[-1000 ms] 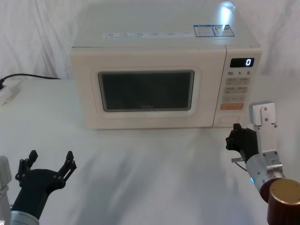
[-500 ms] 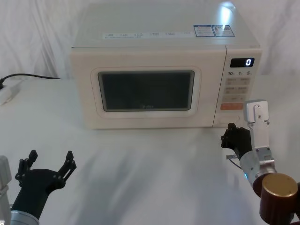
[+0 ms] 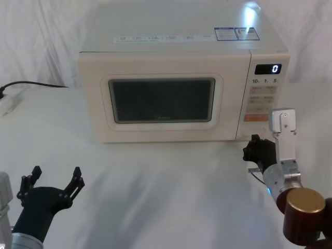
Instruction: Press the button to open the microwave door with one hand; close the microwave door with the other hand.
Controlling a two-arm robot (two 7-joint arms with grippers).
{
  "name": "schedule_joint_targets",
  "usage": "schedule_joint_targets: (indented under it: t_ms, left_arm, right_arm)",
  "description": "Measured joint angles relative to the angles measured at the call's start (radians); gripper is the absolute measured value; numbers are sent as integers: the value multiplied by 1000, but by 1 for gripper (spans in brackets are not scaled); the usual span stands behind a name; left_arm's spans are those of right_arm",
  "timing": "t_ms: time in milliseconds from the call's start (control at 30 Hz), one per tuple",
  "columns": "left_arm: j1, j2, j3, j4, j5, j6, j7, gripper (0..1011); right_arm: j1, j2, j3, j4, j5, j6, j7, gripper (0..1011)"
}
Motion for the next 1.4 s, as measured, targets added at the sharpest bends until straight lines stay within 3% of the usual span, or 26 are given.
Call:
schedule_joint_targets:
  t_ms: [1400]
  left_arm:
    - [0,0,0,0,0,0,0,1001]
  right_arm:
    - [64,-25,12,85,-40,-7,-33,0]
